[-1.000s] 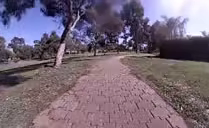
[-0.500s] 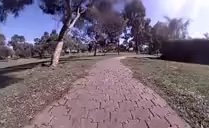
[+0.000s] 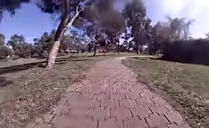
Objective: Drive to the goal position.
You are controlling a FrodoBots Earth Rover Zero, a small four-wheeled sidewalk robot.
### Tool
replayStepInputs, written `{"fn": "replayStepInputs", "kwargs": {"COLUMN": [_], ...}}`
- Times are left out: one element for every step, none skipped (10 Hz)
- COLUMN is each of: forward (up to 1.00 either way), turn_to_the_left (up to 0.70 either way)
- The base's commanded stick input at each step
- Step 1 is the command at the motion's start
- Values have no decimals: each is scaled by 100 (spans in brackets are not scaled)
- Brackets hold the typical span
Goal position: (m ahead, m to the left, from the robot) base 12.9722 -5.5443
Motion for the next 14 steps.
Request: {"fn": "replayStepInputs", "kwargs": {"forward": [70, 70, 70, 70, 70, 70, 70, 70, 70, 70, 70, 70, 70, 70], "turn_to_the_left": [0, 0, 0, 0, 0, 0, 0, 0, 0, 0, 0, 0, 0, 0]}}
